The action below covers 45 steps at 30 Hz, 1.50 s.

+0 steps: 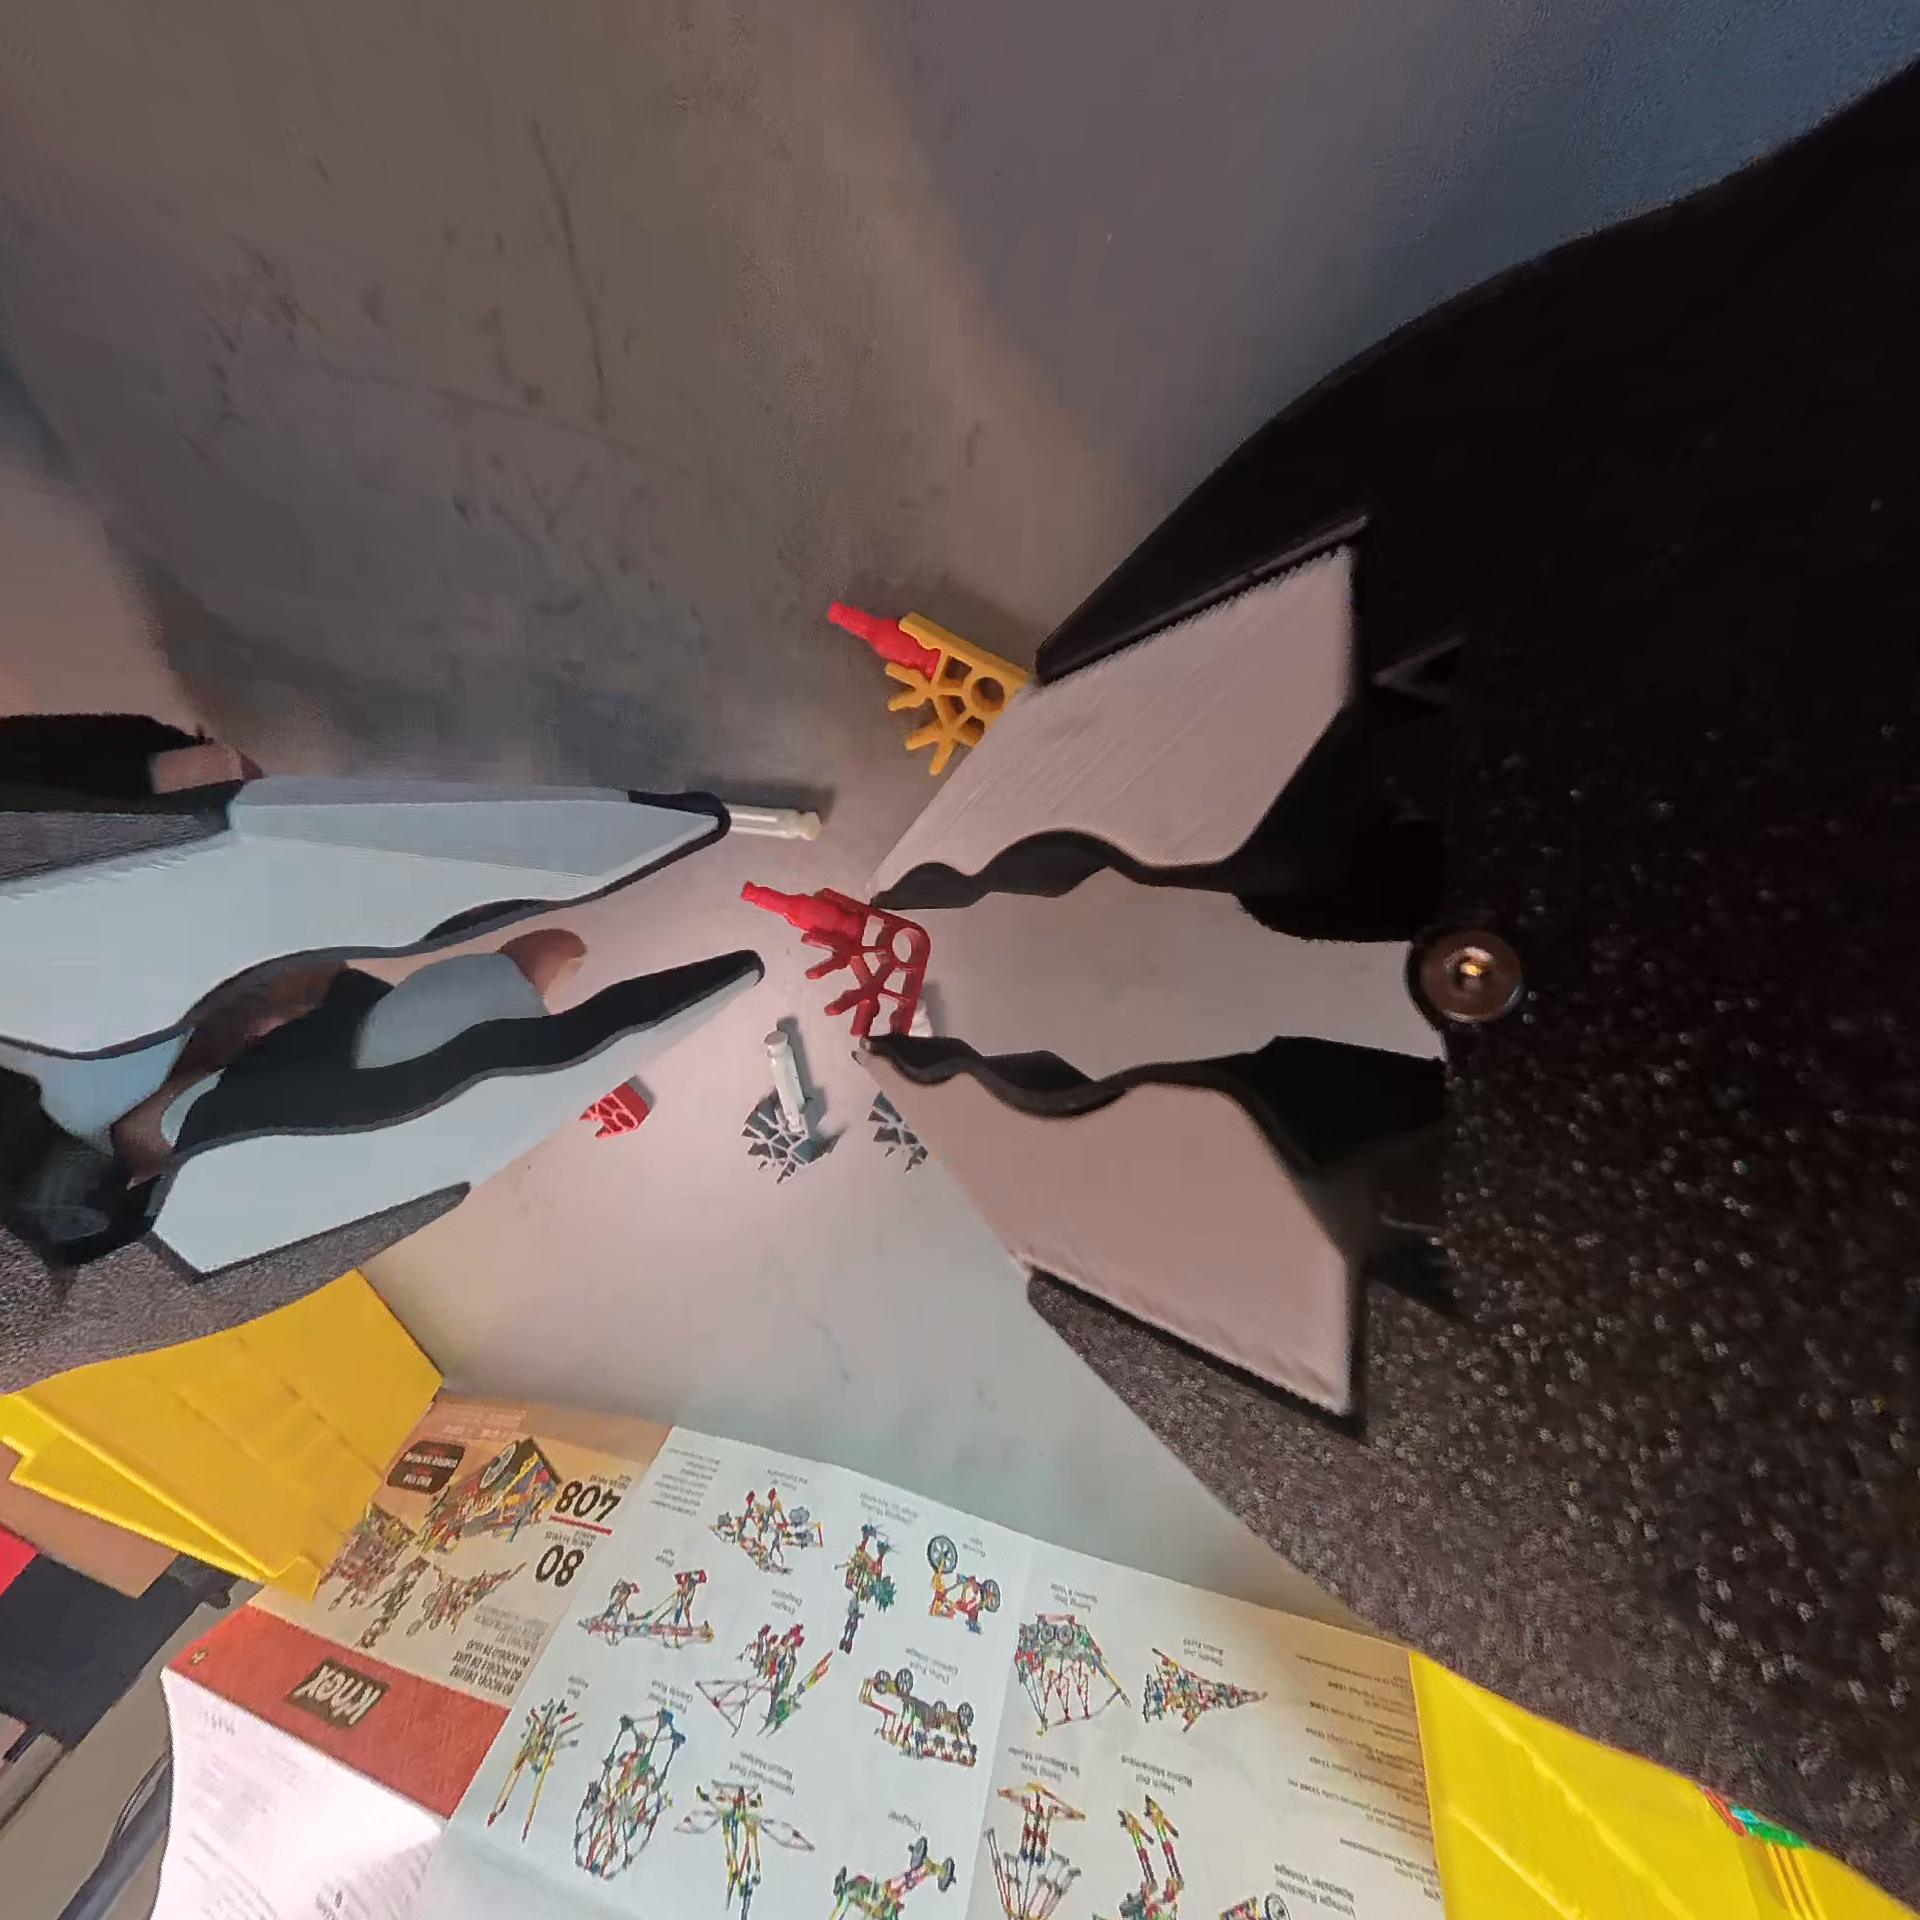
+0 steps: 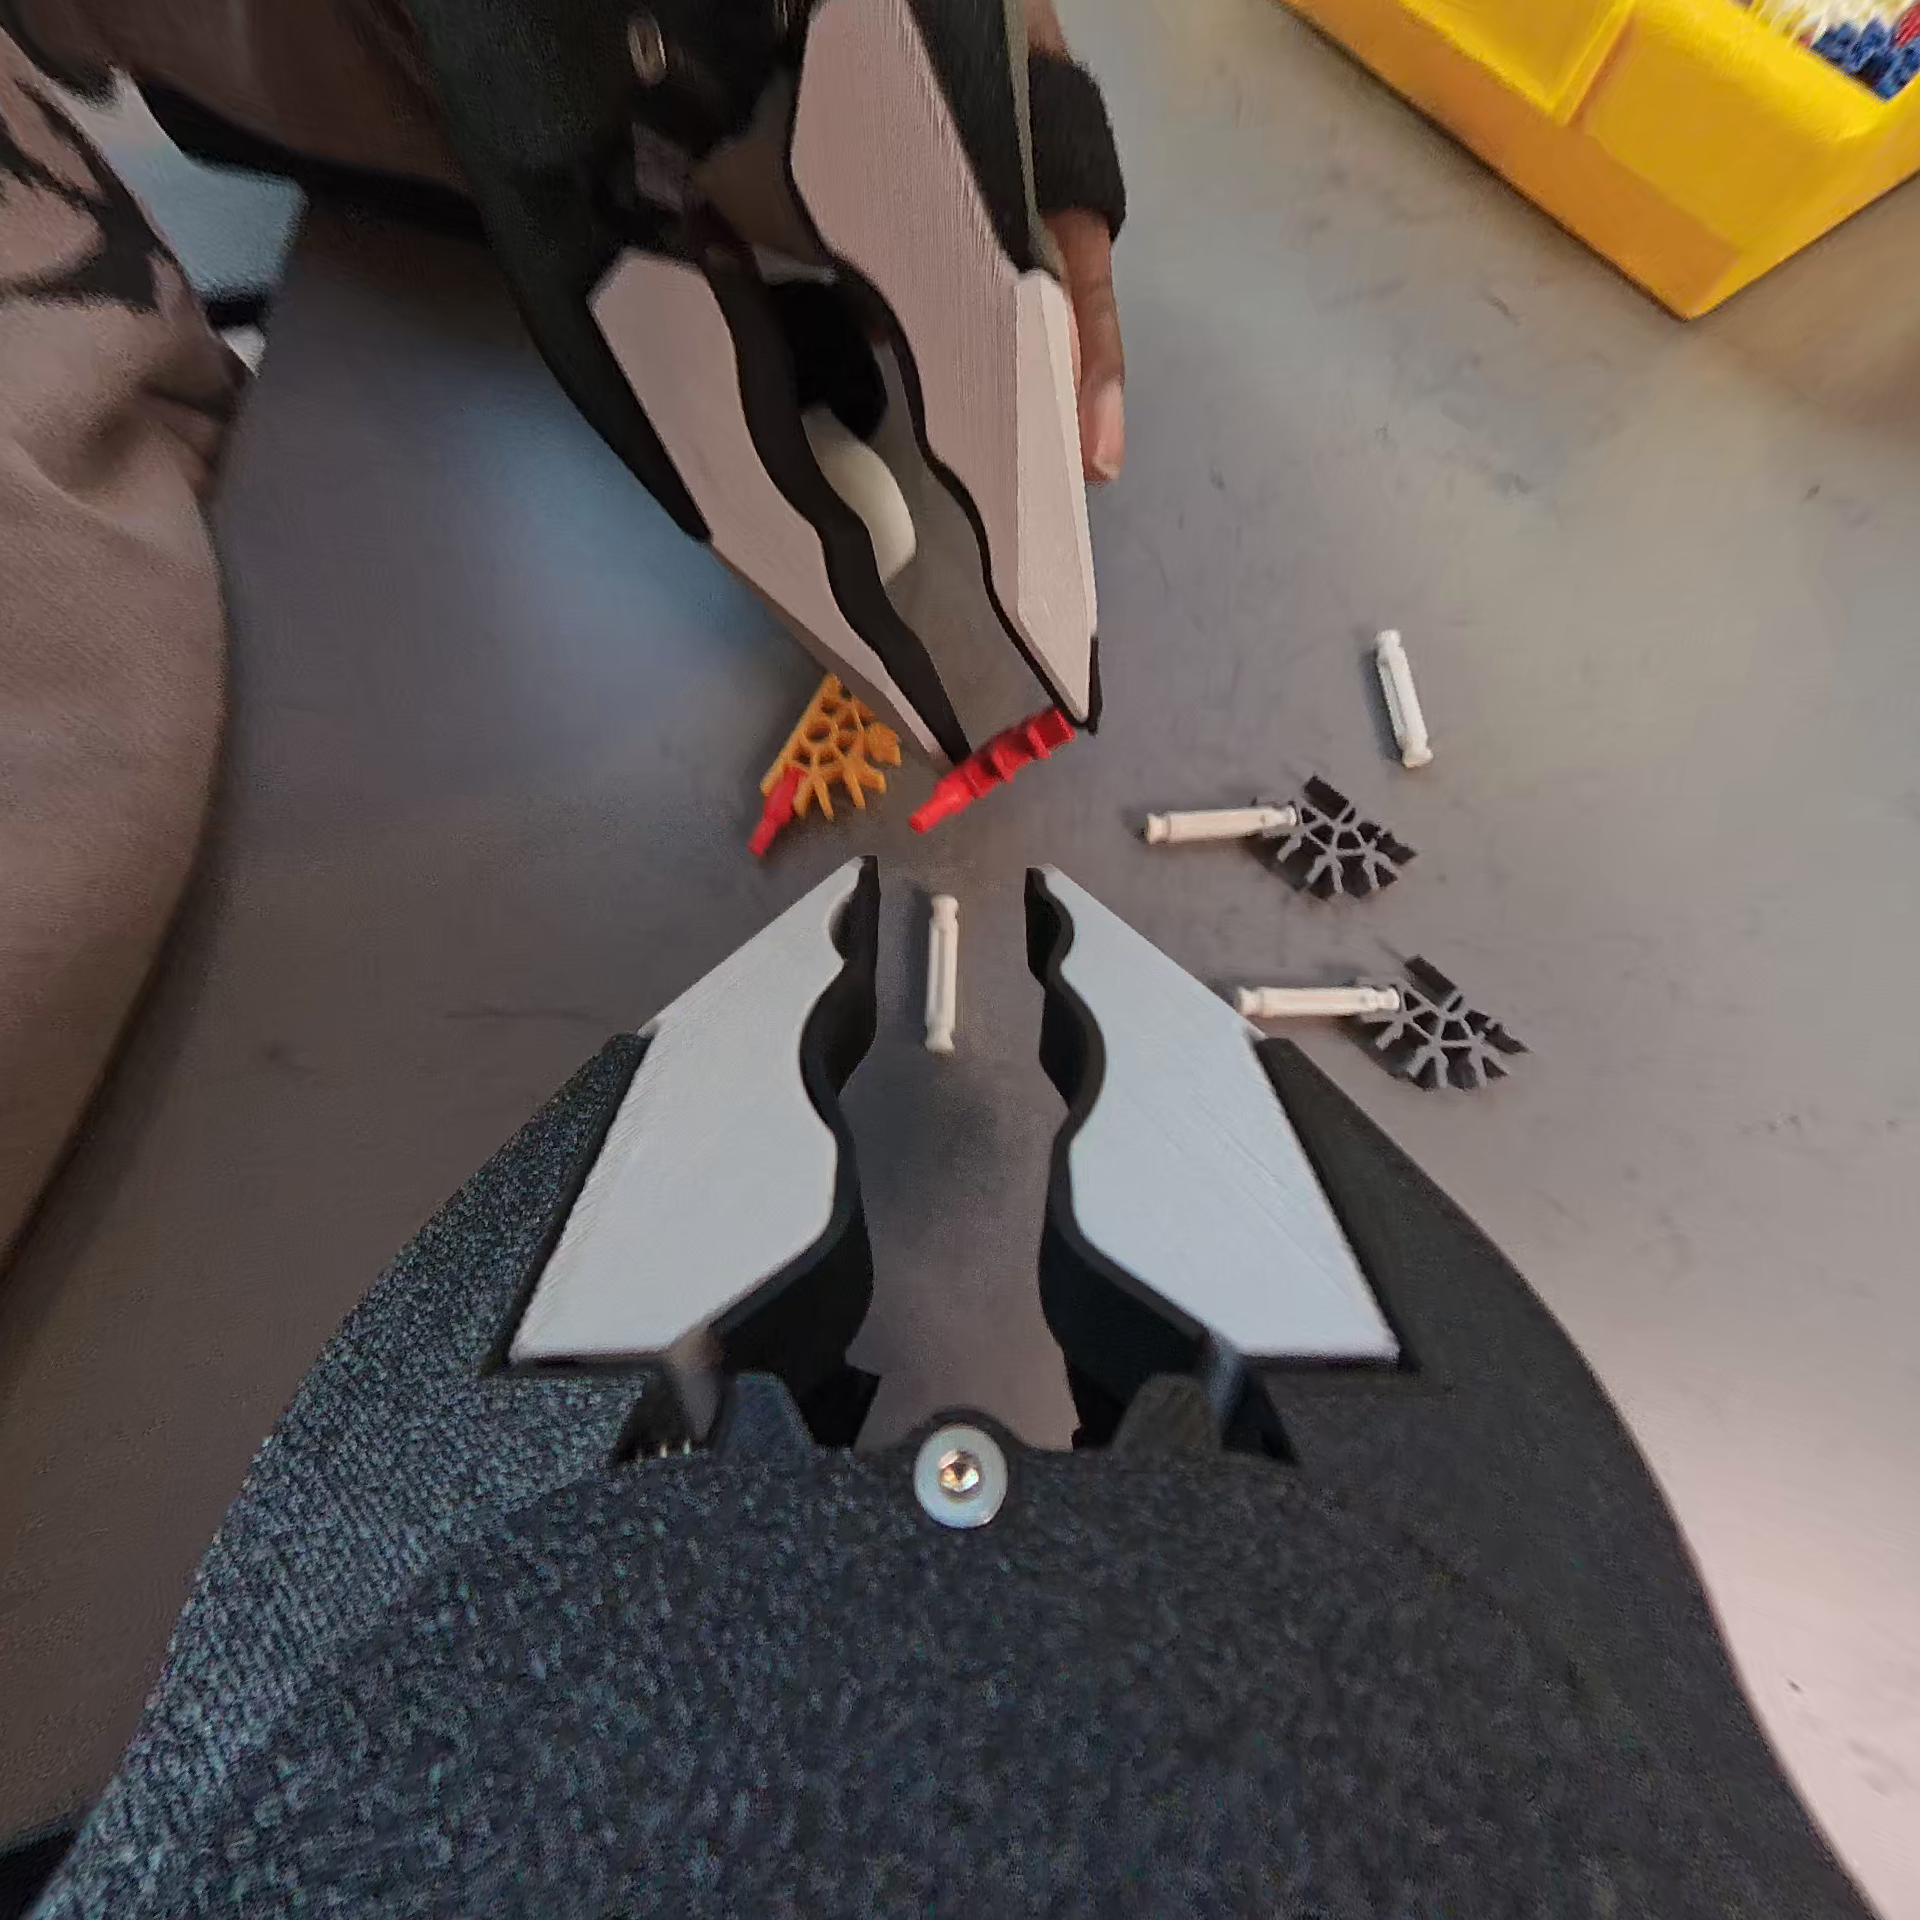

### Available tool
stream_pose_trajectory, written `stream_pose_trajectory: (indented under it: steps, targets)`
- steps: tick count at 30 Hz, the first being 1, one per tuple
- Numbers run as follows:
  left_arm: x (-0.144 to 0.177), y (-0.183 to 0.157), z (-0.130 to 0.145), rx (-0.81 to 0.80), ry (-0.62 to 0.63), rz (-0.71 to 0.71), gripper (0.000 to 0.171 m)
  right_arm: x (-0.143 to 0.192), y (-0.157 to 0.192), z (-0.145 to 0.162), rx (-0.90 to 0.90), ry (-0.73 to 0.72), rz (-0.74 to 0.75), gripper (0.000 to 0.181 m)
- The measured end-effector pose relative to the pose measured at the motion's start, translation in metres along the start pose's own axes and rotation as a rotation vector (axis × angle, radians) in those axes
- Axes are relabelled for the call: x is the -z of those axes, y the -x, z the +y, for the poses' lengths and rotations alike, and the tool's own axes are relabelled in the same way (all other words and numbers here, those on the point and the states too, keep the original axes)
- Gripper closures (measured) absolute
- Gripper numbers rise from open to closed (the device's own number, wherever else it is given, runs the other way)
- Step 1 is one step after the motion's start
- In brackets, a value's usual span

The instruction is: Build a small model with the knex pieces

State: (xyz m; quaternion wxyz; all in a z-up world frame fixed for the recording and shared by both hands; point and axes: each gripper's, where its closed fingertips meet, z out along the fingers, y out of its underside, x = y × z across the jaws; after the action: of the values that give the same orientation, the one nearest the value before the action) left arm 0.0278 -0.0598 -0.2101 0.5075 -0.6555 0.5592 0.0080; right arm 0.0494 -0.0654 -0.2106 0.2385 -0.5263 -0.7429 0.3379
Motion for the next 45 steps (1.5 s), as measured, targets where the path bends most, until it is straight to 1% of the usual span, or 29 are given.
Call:
stream_pose_trajectory:
  steps: [1, 3, 5, 8, 10, 14, 17, 19, 21, 24, 26, 27, 31, 34, 37, 41, 45]
  targets:
    - [0.001, 0.003, 0.000, -0.007, 0.001, -0.018, 0.147, 0.001, 0.002, -0.010, -0.044, -0.048, -0.018, 0.156]
    - [0.002, 0.005, -0.002, -0.021, -0.003, -0.040, 0.147, -0.004, 0.001, -0.019, -0.125, -0.081, -0.015, 0.156]
    - [0.002, 0.005, -0.001, -0.034, 0.009, -0.042, 0.147, -0.010, -0.003, -0.019, -0.149, -0.082, 0.022, 0.169]
    - [0.002, 0.002, -0.001, -0.019, 0.000, -0.022, 0.147, -0.012, -0.006, -0.014, -0.123, -0.061, 0.040, 0.174]
    - [0.003, -0.002, -0.002, 0.060, -0.033, 0.038, 0.149, -0.011, -0.005, -0.010, -0.087, -0.036, 0.039, 0.175]
    - [0.010, -0.009, -0.007, 0.274, -0.110, 0.201, 0.149, -0.009, 0.001, -0.007, 0.059, -0.010, 0.048, 0.175]
    - [0.011, -0.015, -0.006, 0.340, -0.107, 0.285, 0.151, -0.012, 0.015, -0.005, 0.147, 0.009, 0.004, 0.175]
    - [0.011, -0.024, -0.005, 0.340, -0.088, 0.341, 0.161, -0.016, 0.017, -0.003, 0.174, 0.032, 0.012, 0.175]
    - [0.008, -0.031, -0.001, 0.324, -0.047, 0.366, 0.162, -0.019, 0.019, 0.003, 0.182, 0.058, 0.003, 0.175]
    - [0.007, -0.033, -0.001, 0.314, -0.039, 0.383, 0.163, -0.019, 0.019, 0.004, 0.171, 0.064, -0.006, 0.174]
    - [0.007, -0.033, 0.000, 0.309, -0.039, 0.396, 0.166, -0.014, 0.022, 0.003, 0.147, 0.066, -0.037, 0.163]
    - [0.007, -0.032, 0.000, 0.299, -0.040, 0.403, 0.166, -0.011, 0.020, 0.004, 0.140, 0.077, -0.041, 0.161]
    - [0.006, -0.033, -0.001, 0.265, -0.043, 0.457, 0.166, 0.001, 0.012, 0.014, 0.121, 0.143, -0.041, 0.164]
    - [0.008, -0.034, -0.001, 0.229, -0.033, 0.510, 0.166, 0.001, 0.019, 0.024, 0.116, 0.197, -0.098, 0.168]
    - [0.008, -0.033, -0.002, 0.205, -0.024, 0.532, 0.166, -0.003, 0.023, 0.024, 0.131, 0.209, -0.116, 0.169]
    - [0.007, -0.033, -0.001, 0.207, -0.017, 0.552, 0.165, -0.007, 0.020, 0.023, 0.133, 0.211, -0.100, 0.178]
    - [0.006, -0.033, 0.002, 0.235, -0.024, 0.554, 0.165, -0.006, 0.021, 0.024, 0.119, 0.202, -0.105, 0.178]
